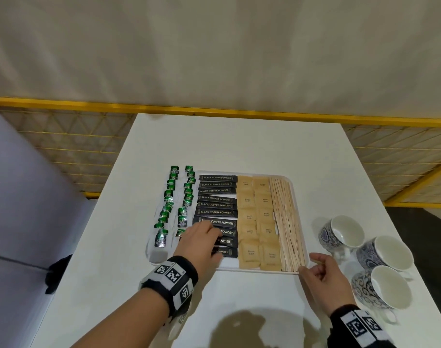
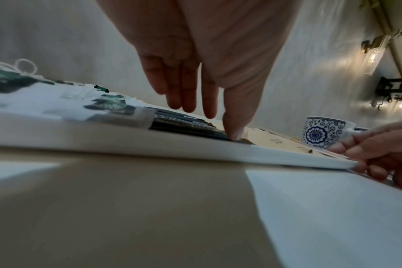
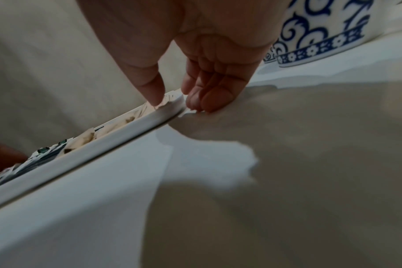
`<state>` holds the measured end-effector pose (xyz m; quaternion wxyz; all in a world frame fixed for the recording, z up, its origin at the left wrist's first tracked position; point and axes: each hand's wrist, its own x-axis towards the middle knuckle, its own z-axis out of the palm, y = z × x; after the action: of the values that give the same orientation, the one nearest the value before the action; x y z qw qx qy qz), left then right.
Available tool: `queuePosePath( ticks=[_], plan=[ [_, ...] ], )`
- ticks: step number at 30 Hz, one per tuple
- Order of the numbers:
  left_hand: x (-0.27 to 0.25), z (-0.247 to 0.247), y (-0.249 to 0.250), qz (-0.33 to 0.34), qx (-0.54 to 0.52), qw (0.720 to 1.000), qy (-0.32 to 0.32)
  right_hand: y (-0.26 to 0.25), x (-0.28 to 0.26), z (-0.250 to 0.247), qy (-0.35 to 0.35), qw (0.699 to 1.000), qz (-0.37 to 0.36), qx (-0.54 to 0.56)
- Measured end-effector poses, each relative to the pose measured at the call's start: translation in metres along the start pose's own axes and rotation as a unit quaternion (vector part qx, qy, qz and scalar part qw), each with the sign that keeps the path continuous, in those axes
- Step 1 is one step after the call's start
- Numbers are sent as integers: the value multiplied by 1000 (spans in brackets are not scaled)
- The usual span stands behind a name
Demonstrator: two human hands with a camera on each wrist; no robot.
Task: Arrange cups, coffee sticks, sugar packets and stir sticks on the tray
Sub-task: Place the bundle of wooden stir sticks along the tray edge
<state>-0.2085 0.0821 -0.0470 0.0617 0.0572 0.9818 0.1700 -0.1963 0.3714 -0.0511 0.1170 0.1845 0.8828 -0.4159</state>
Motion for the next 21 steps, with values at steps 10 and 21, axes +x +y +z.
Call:
queuePosePath(
  ticks=[10, 21],
  plan=[
    [42, -10, 2, 40, 11, 999, 34, -5, -6, -1, 17, 998, 1, 58],
    [88, -10, 0, -22, 81, 989, -120, -8, -6, -1, 15, 998, 2, 64]
  ],
)
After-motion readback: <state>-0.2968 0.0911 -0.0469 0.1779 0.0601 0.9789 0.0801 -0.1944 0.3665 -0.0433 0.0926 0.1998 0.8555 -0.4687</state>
